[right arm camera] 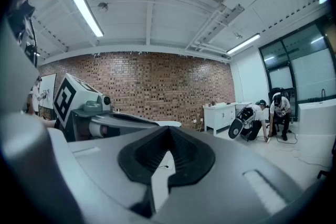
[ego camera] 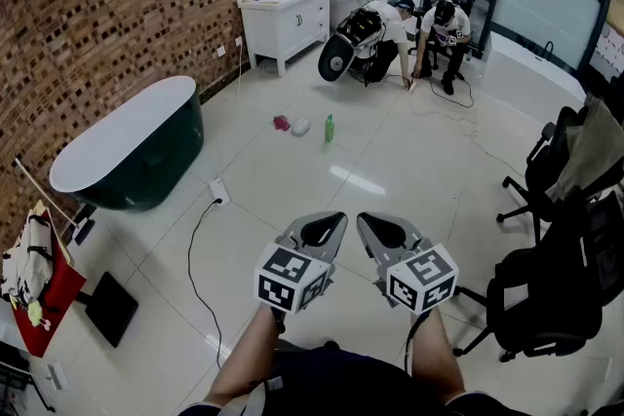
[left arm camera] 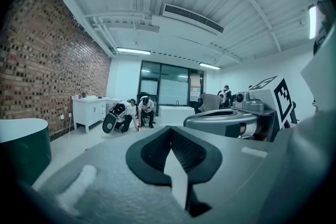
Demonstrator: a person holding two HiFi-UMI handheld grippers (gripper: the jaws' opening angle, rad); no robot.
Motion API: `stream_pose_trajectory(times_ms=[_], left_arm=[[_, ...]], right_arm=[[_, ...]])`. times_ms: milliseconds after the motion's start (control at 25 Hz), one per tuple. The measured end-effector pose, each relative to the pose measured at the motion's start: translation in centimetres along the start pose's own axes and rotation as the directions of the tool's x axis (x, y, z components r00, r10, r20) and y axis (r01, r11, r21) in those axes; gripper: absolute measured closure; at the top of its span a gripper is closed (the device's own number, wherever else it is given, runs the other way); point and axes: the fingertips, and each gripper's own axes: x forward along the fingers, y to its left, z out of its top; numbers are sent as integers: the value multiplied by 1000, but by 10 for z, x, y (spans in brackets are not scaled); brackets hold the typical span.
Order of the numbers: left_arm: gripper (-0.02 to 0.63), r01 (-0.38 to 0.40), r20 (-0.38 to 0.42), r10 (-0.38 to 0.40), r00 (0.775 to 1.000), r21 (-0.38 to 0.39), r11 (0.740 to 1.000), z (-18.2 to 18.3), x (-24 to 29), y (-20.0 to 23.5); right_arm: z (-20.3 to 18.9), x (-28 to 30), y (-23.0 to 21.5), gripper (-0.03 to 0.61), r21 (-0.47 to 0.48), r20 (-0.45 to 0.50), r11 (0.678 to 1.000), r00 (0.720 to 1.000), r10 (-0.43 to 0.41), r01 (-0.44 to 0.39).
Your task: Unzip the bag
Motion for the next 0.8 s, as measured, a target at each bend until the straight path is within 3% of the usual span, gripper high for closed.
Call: stream_pose_trajectory(times_ms=[280, 600, 800], left_arm=[[611, -24, 0, 24, 1000, -11, 1000, -3, -9, 17], [611, -125, 2, 125, 992, -54, 991, -8, -39, 57], [611, -221, 2, 222, 975, -79, 972, -15, -73, 97]], right_arm=[[-3, 10, 6, 572, 1, -15, 1000, 1000, 12, -12], [-3, 43, 30, 572, -5, -45, 995, 994, 98, -98], [1, 79, 54, 572, -11, -63, 985, 983, 172, -173]])
